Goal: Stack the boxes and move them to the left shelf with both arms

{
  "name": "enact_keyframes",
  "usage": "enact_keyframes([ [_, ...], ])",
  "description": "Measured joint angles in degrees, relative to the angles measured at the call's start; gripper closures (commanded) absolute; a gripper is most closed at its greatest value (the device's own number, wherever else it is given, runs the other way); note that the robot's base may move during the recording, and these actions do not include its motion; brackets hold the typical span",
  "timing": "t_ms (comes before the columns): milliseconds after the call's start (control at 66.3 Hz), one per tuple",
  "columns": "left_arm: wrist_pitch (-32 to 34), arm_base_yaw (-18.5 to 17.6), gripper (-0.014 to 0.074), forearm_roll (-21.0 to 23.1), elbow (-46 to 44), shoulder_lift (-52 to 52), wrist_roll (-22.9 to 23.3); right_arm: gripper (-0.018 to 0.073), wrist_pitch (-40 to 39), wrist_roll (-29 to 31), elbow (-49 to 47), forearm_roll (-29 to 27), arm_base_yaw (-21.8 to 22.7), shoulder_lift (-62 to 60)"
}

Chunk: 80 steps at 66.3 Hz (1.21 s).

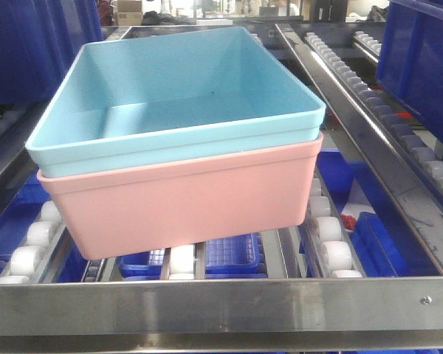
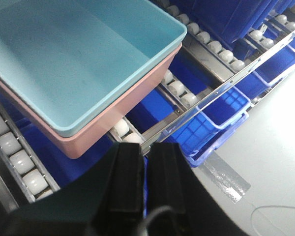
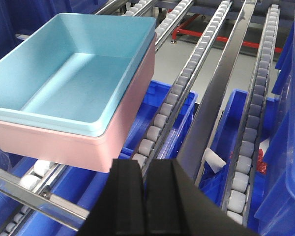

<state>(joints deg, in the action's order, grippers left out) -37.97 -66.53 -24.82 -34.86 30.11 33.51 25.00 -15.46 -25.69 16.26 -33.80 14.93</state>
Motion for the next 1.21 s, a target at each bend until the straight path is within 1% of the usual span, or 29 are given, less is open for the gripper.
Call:
enact_keyframes([
  [634, -0.08, 0.00, 0.0589, 0.00, 0.00, 0.00, -0.04, 0.0511, 0.00, 0.00, 0.00, 0.00, 0.00, -0.11],
  [679, 0.79, 0.00, 0.0589, 0.90, 0.10, 0.00, -0.29, 0.0511, 0.00, 0.00, 0.00, 0.00, 0.00, -0.11],
  [724, 2.07, 0.00, 0.0589, 2.99, 0.24, 0.00, -2.45, 0.0511, 0.00, 0.00, 0.00, 0.00, 0.00, -0.11],
  [800, 4.22, 0.00, 0.0589, 8.53, 0.76, 0.00, -9.29, 0.0511, 0.00, 0.00, 0.00, 0.00, 0.00, -0.11],
  [950, 6.61, 0.00, 0.0589, 18.10, 2.90, -0.37, -19.97, 0.0511, 0.00, 0.00, 0.00, 0.00, 0.00, -0.11],
  [996, 8.68, 0.00, 0.0589, 21.79, 4.25, -1.02, -24.57, 0.0511, 0.00, 0.00, 0.00, 0.00, 0.00, -0.11],
  [1041, 11.09, 0.00, 0.0589, 24.31, 5.74, -1.70, -27.89, 0.0511, 0.00, 0.00, 0.00, 0.00, 0.00, -0.11],
  [1071, 13.03, 0.00, 0.0589, 25.72, 7.00, -2.28, -29.68, 0.0511, 0.00, 0.00, 0.00, 0.00, 0.00, -0.11],
  [1116, 15.92, 0.00, 0.0589, 26.91, 8.86, -3.32, -31.16, 0.0511, 0.00, 0.00, 0.00, 0.00, 0.00, -0.11],
  [1207, 22.97, 0.00, 0.0589, 27.77, 13.85, -5.82, -32.42, 0.0511, 0.00, 0.00, 0.00, 0.00, 0.00, -0.11],
])
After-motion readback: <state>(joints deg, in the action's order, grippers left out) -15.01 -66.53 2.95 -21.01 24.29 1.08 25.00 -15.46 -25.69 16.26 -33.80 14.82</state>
